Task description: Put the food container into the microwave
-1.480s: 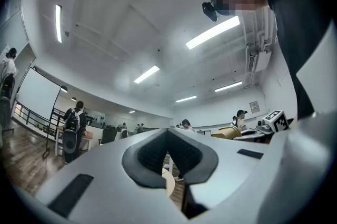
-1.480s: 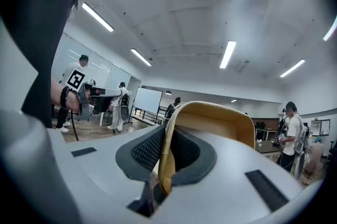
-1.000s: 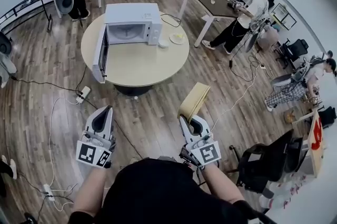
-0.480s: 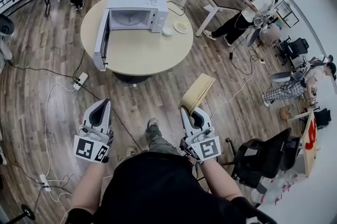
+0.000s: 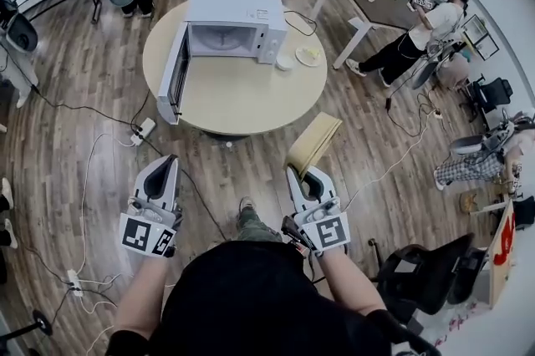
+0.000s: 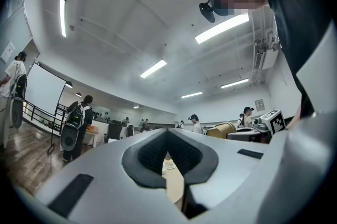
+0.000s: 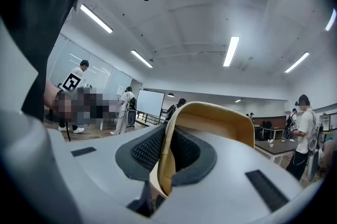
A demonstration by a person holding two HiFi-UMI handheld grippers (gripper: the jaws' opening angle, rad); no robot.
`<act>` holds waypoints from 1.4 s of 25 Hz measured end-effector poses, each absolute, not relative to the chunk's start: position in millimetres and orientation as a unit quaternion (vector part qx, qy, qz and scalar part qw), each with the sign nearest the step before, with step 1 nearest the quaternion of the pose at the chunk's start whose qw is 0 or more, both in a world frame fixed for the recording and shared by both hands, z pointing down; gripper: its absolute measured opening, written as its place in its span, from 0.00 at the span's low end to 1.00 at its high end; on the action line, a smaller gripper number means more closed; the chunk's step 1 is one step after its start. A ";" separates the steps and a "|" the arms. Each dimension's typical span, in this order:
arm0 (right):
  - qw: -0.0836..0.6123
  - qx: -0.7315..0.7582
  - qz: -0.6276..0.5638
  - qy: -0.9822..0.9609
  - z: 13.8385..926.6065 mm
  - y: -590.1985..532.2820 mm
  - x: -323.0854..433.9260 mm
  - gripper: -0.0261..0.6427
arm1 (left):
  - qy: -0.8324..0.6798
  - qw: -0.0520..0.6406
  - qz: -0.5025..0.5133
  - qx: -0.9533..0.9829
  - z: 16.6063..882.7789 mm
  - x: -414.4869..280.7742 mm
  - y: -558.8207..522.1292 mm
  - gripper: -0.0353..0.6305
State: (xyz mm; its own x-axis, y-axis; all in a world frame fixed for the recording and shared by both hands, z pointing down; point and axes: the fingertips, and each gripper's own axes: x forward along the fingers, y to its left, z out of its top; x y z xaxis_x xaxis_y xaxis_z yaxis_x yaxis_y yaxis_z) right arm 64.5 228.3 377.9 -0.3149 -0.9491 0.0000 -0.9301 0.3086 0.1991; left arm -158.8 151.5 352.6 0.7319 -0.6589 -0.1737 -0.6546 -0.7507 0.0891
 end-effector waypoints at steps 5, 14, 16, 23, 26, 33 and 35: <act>0.048 0.560 -0.080 -0.823 381.0 180.1 85.7 0.11 | -0.373 0.001 -0.093 0.923 349.7 -133.1 117.3 0.08; 0.033 0.521 -0.071 -0.850 381.4 99.6 126.7 0.11 | -0.405 0.001 -0.080 0.911 353.4 -86.9 61.5 0.08; 0.034 0.511 -0.071 -0.856 385.2 85.2 135.4 0.11 | -0.413 0.002 -0.076 0.907 355.2 -77.4 50.6 0.08; 0.028 0.483 -0.057 -0.873 397.4 47.2 156.7 0.11 | -0.432 0.001 -0.064 0.900 360.5 -49.4 29.4 0.08; 0.029 0.474 -0.059 -0.878 400.9 34.7 159.7 0.11 | -0.436 0.001 -0.058 0.898 362.3 -44.5 24.8 0.08; 0.033 0.470 -0.049 -0.881 411.4 19.4 150.1 0.11 | -0.437 0.004 -0.053 0.898 365.5 -48.2 13.9 0.08; 0.049 0.469 -0.050 -0.880 417.9 16.6 145.2 0.11 | -0.431 0.005 -0.055 0.900 365.8 -50.2 8.6 0.08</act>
State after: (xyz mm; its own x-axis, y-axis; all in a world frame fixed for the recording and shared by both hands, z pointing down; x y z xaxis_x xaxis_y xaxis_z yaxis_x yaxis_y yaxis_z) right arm 145.2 16.6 417.9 -0.5550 -0.8309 0.0396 -0.8212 0.5549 0.1331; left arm -50.2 8.6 365.8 0.6218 -0.7774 -0.0948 -0.7762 -0.6279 0.0569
